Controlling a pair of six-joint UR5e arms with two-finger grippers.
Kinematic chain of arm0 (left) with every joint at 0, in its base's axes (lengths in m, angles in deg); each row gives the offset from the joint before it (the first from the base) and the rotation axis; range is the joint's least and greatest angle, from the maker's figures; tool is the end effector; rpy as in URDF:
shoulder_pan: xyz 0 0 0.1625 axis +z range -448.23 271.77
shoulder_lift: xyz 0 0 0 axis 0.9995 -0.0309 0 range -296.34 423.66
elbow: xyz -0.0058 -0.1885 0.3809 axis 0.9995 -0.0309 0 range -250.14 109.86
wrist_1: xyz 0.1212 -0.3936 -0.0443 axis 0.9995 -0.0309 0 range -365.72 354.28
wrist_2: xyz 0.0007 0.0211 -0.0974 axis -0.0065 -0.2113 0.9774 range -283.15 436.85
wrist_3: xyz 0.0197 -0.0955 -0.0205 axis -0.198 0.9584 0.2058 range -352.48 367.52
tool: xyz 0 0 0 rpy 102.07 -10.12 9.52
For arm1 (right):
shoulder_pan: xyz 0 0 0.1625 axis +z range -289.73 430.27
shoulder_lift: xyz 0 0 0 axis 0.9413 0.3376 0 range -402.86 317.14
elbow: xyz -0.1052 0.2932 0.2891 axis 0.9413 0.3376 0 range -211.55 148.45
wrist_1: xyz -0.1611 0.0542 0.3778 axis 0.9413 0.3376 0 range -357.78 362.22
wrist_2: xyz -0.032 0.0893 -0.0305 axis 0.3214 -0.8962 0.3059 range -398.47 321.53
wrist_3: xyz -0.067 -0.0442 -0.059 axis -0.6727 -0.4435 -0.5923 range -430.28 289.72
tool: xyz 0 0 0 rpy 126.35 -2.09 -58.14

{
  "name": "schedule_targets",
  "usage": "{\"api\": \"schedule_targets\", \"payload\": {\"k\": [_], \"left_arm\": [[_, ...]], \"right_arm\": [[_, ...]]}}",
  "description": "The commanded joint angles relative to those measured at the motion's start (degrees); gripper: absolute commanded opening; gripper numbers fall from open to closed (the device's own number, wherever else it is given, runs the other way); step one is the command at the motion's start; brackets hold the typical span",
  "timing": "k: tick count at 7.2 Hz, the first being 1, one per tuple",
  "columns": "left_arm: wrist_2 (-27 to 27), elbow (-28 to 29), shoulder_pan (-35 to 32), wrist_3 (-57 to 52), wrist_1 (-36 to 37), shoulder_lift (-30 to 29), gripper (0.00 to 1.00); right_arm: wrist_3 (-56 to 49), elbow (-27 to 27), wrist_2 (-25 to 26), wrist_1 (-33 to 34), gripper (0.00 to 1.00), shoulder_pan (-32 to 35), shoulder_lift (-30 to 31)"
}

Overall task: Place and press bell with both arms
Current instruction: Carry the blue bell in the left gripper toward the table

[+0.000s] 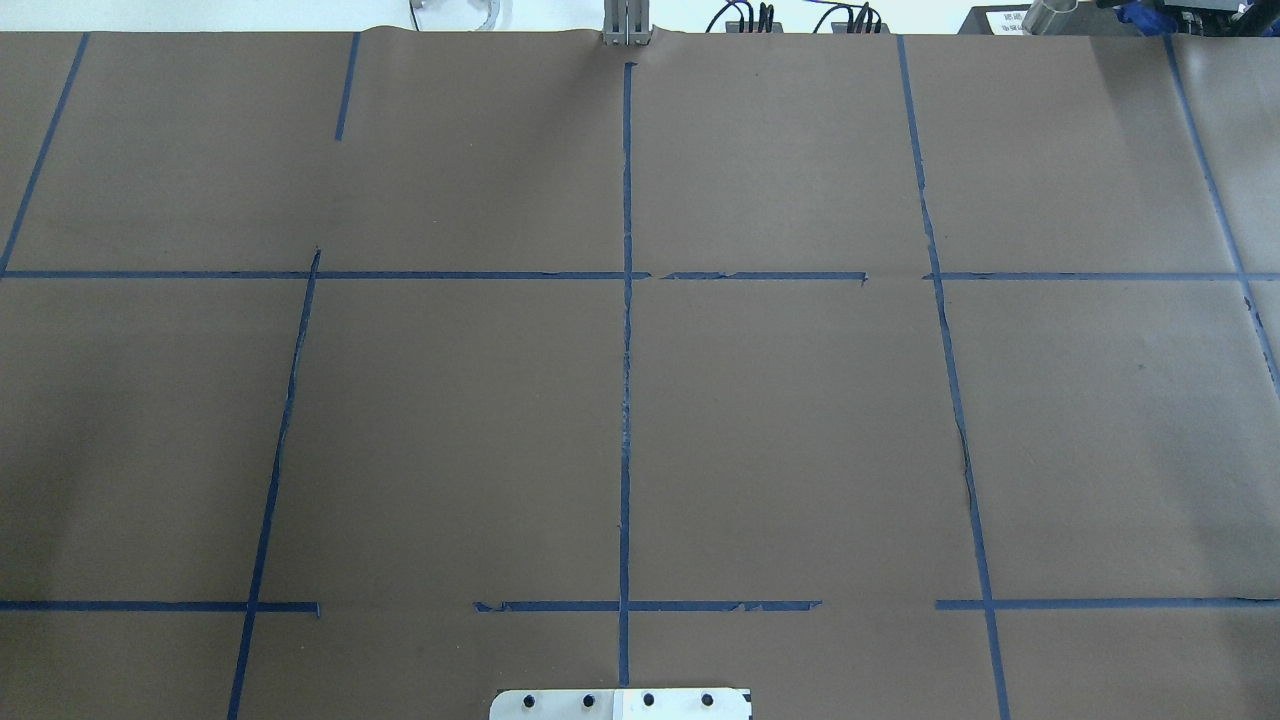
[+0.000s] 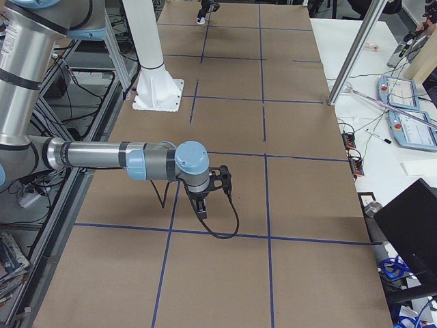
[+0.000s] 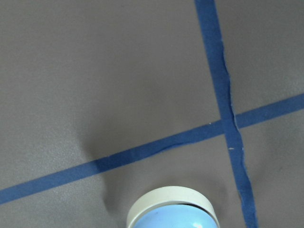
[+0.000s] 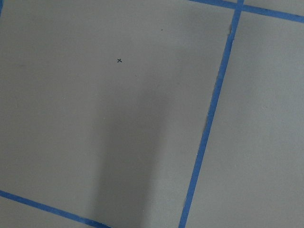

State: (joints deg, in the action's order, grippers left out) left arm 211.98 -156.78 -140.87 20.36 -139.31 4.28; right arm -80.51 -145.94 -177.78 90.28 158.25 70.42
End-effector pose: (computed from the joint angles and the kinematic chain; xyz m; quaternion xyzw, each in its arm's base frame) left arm 0.0828 -0.2119 0.8002 -0.0922 0.3791 0.2269 0.8924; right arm 0.0463 -0.3289 0.6048 0.0540 -0.4142 -0.1080 0.9021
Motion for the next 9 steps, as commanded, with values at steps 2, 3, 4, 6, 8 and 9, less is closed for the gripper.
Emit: {"api": "schedule_targets", "payload": {"k": [2,3,4,6,8,9], "left_arm": [[-0.04,0.34,0.96,0.09,0.00,-0.12,0.62],[0.13,0.25,0.96,0.52,-1.83,-0.12,0.34],[0.48,0.07,0.88,0.61,-5.41,-0.12,0.10],[0.66,-6.73,0.44,11.16,-12.02,-0.03,0.02],[0.66,-14.23,1.05,27.35,-11.78,-6.58,0.02],[0.49,-14.25,2.53,34.56,-11.60,-12.98,0.02]], "right_arm": [[-0.05,-0.04,0.00,-0.08,1.00,0.00,0.00],[-0.05,-0.04,0.00,-0.17,1.00,0.00,0.09],[-0.05,-0.04,0.00,-0.17,1.00,0.00,0.09],[-0.05,-0.04,0.00,-0.17,1.00,0.00,0.09],[0.04,-0.04,0.00,-0.17,1.00,0.00,0.00],[0.04,-0.04,0.00,-0.25,1.00,0.00,-0.26]]}}
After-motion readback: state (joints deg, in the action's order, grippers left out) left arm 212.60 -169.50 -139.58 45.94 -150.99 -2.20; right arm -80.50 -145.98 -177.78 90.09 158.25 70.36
